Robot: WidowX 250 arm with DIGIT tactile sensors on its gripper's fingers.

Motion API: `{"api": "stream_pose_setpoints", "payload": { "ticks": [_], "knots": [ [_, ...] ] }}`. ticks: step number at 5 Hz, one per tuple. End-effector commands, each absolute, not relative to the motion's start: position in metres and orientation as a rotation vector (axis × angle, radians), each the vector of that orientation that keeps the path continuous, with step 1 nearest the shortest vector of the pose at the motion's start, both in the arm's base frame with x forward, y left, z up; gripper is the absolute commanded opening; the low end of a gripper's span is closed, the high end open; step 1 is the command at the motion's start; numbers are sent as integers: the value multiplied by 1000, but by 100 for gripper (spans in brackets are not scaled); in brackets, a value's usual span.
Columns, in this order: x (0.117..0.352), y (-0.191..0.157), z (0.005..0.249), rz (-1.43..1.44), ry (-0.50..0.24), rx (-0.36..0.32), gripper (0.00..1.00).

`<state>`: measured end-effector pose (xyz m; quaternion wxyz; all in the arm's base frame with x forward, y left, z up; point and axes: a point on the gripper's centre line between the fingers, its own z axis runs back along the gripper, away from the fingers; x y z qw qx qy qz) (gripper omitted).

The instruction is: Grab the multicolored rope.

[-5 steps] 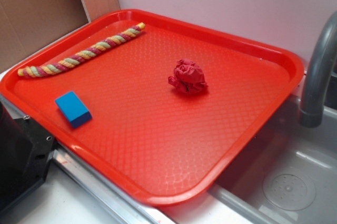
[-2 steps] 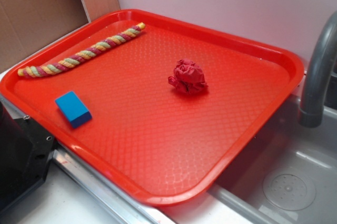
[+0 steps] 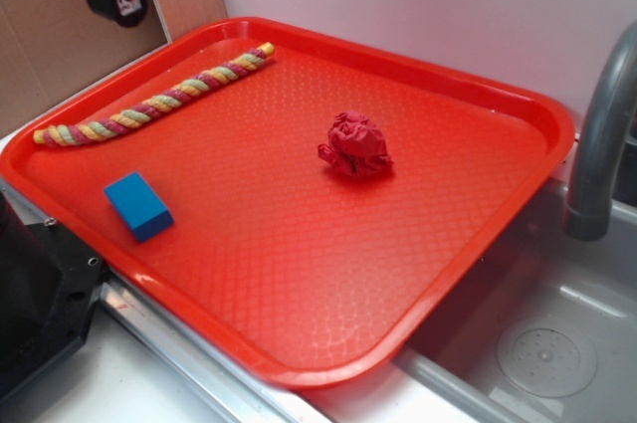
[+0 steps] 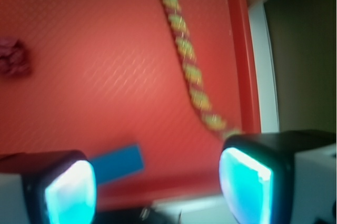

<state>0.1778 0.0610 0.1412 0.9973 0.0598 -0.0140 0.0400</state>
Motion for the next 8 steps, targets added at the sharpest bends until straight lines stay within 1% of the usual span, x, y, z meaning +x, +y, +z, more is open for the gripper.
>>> {"api": "stream_pose_setpoints", "payload": {
  "ticks": [1,2,3,4,5,6,7,8],
  "knots": [
    [186,102,101,26,-50,149,100],
    [187,116,74,50,-15,115,100],
    [186,120,45,29,-3,74,100],
    [184,123,22,14,37,27,100],
    [184,122,12,8,52,2,76],
    [185,124,8,-29,50,-38,0],
    [186,123,10,-30,56,-51,0],
    [195,107,33,-99,196,58,0]
  ]
}}
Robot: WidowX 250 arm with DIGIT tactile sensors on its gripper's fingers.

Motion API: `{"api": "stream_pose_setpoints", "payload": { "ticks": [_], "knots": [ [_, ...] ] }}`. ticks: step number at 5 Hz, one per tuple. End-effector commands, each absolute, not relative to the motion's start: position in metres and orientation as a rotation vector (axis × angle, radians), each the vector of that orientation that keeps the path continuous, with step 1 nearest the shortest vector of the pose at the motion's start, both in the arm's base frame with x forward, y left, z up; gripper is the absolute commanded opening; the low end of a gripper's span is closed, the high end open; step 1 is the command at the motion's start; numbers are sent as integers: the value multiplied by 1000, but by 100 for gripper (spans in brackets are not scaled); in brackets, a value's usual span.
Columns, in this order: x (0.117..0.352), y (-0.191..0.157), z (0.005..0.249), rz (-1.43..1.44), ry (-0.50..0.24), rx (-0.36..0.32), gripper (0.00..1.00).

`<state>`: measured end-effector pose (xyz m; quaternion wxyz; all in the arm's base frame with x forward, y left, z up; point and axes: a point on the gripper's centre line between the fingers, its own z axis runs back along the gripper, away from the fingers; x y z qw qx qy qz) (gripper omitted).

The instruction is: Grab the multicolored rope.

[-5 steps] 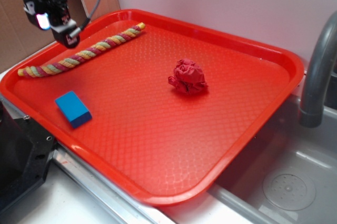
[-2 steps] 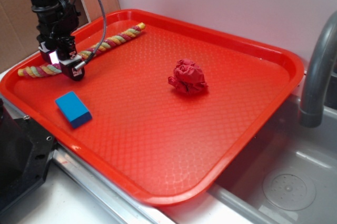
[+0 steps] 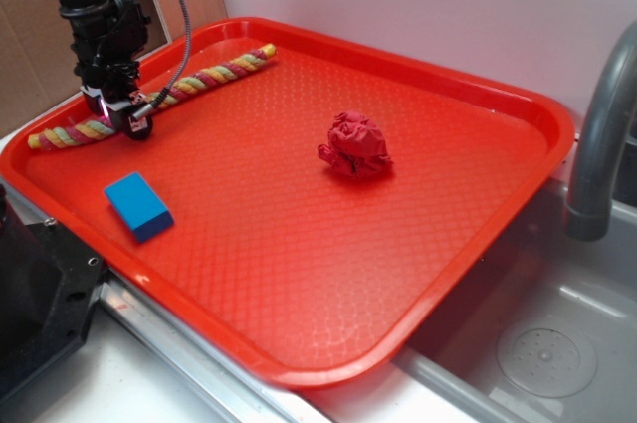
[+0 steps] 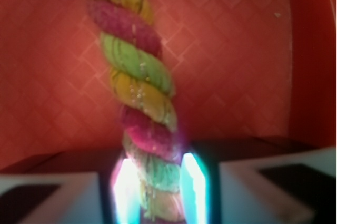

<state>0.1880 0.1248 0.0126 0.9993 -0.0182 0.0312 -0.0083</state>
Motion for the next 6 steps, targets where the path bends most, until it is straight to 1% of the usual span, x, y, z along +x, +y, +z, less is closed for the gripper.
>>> {"api": "stream_pose_setpoints", "payload": {
  "ticks": [1,2,3,4,5,6],
  "knots": [
    [203,79,76,-86,152,105,0],
    [211,44,128,-87,53,57,0],
    [210,19,163,-46,-28,6,0],
    [209,3,180,22,-57,-43,0],
    [203,-4,189,77,-93,-92,0],
    [214,-12,186,-48,-36,-69,0]
  ]
}}
